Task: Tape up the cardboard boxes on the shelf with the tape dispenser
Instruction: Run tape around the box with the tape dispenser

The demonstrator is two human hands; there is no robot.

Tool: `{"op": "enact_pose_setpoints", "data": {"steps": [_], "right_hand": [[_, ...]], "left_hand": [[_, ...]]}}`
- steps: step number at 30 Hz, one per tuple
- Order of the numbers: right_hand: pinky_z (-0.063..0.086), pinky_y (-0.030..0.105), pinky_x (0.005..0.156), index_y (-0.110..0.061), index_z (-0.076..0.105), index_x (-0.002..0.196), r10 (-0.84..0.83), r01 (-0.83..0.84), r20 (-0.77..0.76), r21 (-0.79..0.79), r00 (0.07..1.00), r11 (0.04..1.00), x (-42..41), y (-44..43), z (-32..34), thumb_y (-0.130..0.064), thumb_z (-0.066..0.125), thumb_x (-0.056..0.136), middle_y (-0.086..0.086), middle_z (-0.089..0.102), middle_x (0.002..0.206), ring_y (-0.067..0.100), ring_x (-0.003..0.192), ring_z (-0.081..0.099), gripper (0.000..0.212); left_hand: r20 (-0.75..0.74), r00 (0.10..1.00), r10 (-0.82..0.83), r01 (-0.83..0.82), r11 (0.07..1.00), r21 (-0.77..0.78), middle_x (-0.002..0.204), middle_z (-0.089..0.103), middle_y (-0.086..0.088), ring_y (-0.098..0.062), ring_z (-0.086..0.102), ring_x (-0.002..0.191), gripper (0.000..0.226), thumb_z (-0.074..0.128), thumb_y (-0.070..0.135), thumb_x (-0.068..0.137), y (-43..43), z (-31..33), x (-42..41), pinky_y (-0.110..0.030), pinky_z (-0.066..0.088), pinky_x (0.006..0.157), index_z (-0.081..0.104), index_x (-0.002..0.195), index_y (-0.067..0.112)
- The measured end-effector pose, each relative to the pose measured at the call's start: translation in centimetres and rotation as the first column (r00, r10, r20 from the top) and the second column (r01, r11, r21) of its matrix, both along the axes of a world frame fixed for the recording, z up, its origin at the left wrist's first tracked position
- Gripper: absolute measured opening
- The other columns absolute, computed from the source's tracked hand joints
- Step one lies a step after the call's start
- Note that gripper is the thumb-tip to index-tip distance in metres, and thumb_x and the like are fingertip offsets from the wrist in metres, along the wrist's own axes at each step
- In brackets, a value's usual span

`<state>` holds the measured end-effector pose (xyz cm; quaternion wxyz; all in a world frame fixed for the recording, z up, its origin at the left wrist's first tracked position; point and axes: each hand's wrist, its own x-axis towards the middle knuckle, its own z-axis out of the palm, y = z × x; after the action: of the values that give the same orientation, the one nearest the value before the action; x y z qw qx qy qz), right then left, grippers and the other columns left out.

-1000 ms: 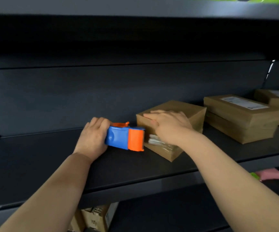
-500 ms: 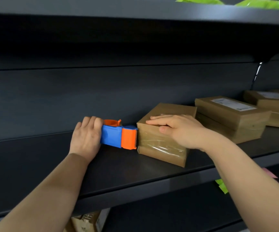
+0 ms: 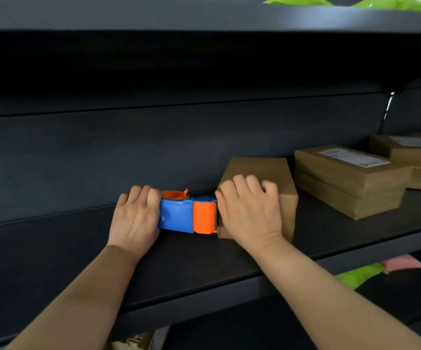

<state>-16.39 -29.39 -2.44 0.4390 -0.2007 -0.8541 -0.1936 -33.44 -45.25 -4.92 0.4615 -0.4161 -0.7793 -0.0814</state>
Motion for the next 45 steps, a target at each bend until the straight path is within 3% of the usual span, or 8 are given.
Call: {"op": "enact_pose_setpoints", "data": {"steps": [6,11,14,17,20,24,41,45], "right_hand": [[0.030,0.039,0.077,-0.022,0.064,0.083,0.106,-0.089,-0.146,0.123,0.983,0.988,0.2,2.2,-0.6,-0.032,0.044,0.099,-0.003,0.060,0.080,0.022,0.077,0.054,0.027],[0.031,0.040,0.079,-0.020,0.060,0.079,0.061,-0.108,-0.228,-0.198,0.972,0.974,2.0,3.9,-0.2,-0.042,0.045,0.097,-0.001,0.059,0.081,0.023,0.082,0.051,0.032],[0.032,0.042,0.084,-0.021,0.062,0.079,-0.024,0.004,-0.091,-0.215,0.996,0.977,0.9,1.8,2.4,-0.053,0.042,0.093,-0.001,0.061,0.085,0.022,0.089,0.053,0.041],[0.032,0.047,0.095,-0.024,0.063,0.113,-0.002,0.085,0.189,-0.430,0.982,0.899,-1.8,-0.3,5.0,-0.066,0.034,0.091,0.003,0.061,0.119,0.026,0.116,0.050,0.057],[0.027,0.048,0.106,-0.024,0.044,0.142,0.058,0.195,0.442,-0.507,0.895,0.840,-3.7,-0.8,5.7,-0.050,0.032,0.098,0.004,0.041,0.149,0.027,0.137,0.034,0.052],[0.027,0.039,0.110,-0.028,0.027,0.152,0.161,0.063,0.428,-0.463,0.889,0.884,-1.3,-0.2,5.3,-0.033,0.031,0.101,-0.005,0.028,0.158,0.017,0.144,0.027,0.051],[0.029,0.027,0.099,-0.050,0.053,0.130,0.543,-0.163,0.236,-0.793,0.806,0.587,6.9,1.9,7.1,-0.013,0.058,0.089,-0.034,0.044,0.139,0.001,0.132,0.035,0.055],[0.035,0.032,0.084,-0.040,0.054,0.120,0.358,-0.093,0.328,-0.611,0.874,0.786,6.0,-0.1,7.1,-0.006,0.052,0.082,-0.017,0.049,0.122,0.011,0.118,0.044,0.051]], "left_hand": [[0.036,0.999,0.005,-0.004,1.000,-0.013,0.077,0.057,-0.013,-0.035,0.053,0.072,0.040,0.073,-0.006,0.050,-0.4,0.1,0.1,-0.042,0.043,0.061,0.054,0.083,0.004],[0.029,0.999,-0.041,0.041,0.999,-0.021,0.077,0.056,-0.012,-0.034,0.052,0.071,0.040,0.072,-0.005,0.051,0.0,0.3,0.5,-0.040,0.042,0.061,0.051,0.083,0.006],[0.064,0.996,-0.069,0.071,0.997,-0.023,0.078,0.057,-0.011,-0.033,0.052,0.072,0.040,0.075,-0.001,0.052,-0.1,0.1,0.3,-0.041,0.042,0.062,0.054,0.085,0.007],[0.106,0.990,-0.094,0.099,0.994,-0.041,0.080,0.057,-0.010,-0.033,0.052,0.073,0.040,0.077,0.000,0.053,-0.1,0.1,0.2,-0.041,0.042,0.063,0.055,0.086,0.006],[0.090,0.992,-0.093,0.095,0.995,-0.017,0.079,0.057,-0.010,-0.033,0.052,0.073,0.038,0.075,-0.001,0.055,-0.5,0.1,0.1,-0.040,0.041,0.063,0.054,0.086,0.007],[-0.014,0.983,-0.185,0.184,0.983,-0.026,0.079,0.054,-0.011,-0.032,0.049,0.072,0.018,0.051,0.007,0.069,-0.4,0.3,0.3,-0.038,0.037,0.063,0.048,0.087,0.009],[0.093,0.983,-0.161,0.149,0.981,0.125,0.083,0.055,-0.015,-0.034,0.047,0.078,0.042,0.074,-0.012,0.054,-1.6,0.2,-1.7,-0.043,0.043,0.064,0.054,0.088,0.003],[0.081,0.983,-0.165,0.156,0.982,0.103,0.082,0.054,-0.016,-0.034,0.046,0.077,0.044,0.071,-0.015,0.050,-0.6,0.3,-1.1,-0.043,0.042,0.062,0.054,0.087,0.002]]}}
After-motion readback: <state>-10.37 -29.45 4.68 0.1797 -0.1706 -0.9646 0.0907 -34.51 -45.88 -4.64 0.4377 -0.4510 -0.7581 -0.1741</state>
